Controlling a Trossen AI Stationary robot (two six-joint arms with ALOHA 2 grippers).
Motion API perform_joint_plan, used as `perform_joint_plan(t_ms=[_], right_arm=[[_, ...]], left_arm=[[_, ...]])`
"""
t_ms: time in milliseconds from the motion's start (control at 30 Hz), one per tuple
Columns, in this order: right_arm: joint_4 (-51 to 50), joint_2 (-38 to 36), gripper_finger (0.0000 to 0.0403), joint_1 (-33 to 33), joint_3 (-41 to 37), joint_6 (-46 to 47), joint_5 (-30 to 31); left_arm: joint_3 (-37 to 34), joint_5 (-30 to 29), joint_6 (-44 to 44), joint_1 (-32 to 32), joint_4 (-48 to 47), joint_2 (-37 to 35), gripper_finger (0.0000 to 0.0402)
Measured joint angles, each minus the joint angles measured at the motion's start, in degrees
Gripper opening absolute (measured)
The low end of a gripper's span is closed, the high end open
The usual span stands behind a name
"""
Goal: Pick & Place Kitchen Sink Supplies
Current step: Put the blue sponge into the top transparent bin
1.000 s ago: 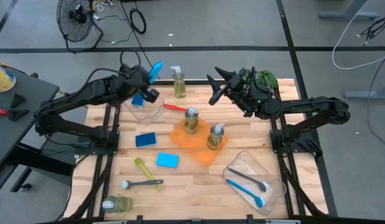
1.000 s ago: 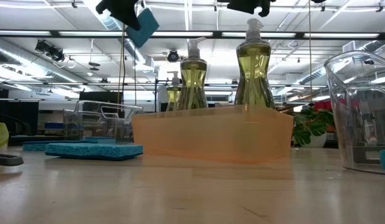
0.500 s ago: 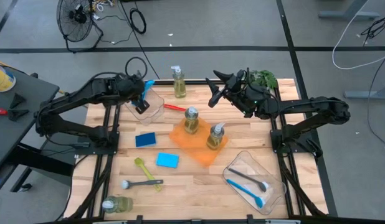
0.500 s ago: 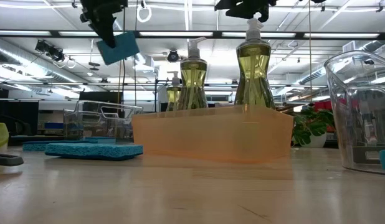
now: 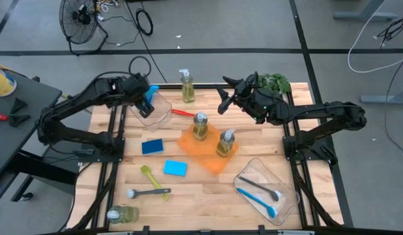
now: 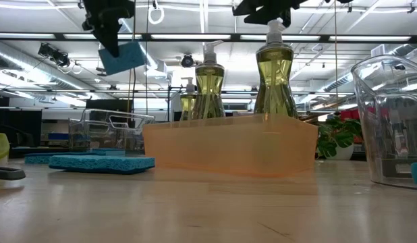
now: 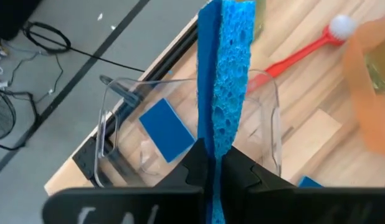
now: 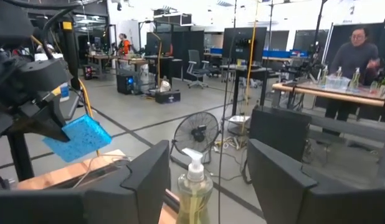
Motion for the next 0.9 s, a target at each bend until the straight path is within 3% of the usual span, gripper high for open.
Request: perform_joint_plan(t_ms=[367,900], right_arm=[[-3.18,0.00,0.0215,0.01,0.02,4.75,-0.04],[-3.35,0.00,0.0215,0.00,0.02,5.07,-0.07]], left_arm=[[-0.81,2.82,1.51,5.29,0.18,0.00,0.0018],[-22.63,4.79,1.51,7.70,10.54,0.04,0.0015]])
